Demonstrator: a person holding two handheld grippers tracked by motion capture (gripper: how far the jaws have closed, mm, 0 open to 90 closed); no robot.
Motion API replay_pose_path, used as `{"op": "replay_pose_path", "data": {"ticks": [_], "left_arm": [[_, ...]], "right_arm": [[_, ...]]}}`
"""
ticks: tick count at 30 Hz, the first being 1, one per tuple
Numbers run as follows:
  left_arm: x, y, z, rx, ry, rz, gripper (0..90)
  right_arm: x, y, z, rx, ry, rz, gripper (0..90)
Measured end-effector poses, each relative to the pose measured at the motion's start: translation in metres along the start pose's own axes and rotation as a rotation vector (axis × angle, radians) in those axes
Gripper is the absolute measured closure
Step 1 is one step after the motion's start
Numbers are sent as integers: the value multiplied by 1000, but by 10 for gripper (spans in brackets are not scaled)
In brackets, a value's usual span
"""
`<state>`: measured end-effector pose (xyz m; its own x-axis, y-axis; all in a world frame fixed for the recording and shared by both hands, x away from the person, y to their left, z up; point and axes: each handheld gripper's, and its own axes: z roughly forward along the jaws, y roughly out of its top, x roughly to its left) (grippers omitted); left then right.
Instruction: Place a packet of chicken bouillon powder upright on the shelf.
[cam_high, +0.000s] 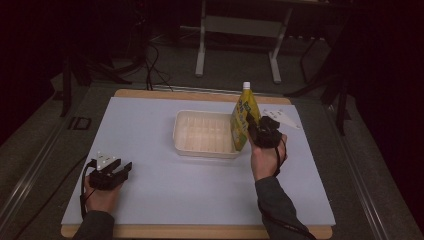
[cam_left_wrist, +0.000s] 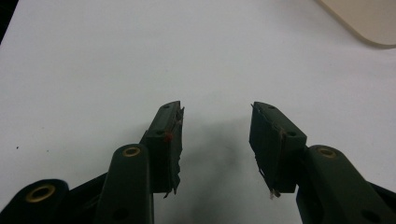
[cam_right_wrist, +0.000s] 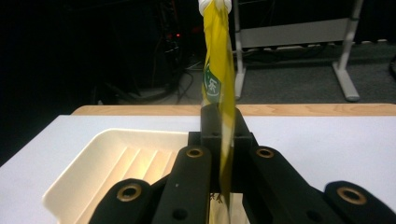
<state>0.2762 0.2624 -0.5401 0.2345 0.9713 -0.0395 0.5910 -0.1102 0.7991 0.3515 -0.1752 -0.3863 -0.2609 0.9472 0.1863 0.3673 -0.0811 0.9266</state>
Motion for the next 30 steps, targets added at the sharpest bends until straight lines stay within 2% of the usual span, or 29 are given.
{"op": "replay_pose_path", "data": {"ticks": [8, 18, 30], "left_arm": [[0, 0, 0, -1, 1, 2, 534], [0, 0, 0, -3, -2, 0, 533], [0, 0, 0, -2, -3, -3, 532]], "right_arm": [[-1, -3, 3, -5, -42, 5, 900], [-4, -3, 12, -8, -25, 47, 900], [-3, -11, 19, -35, -11, 68, 900]]}}
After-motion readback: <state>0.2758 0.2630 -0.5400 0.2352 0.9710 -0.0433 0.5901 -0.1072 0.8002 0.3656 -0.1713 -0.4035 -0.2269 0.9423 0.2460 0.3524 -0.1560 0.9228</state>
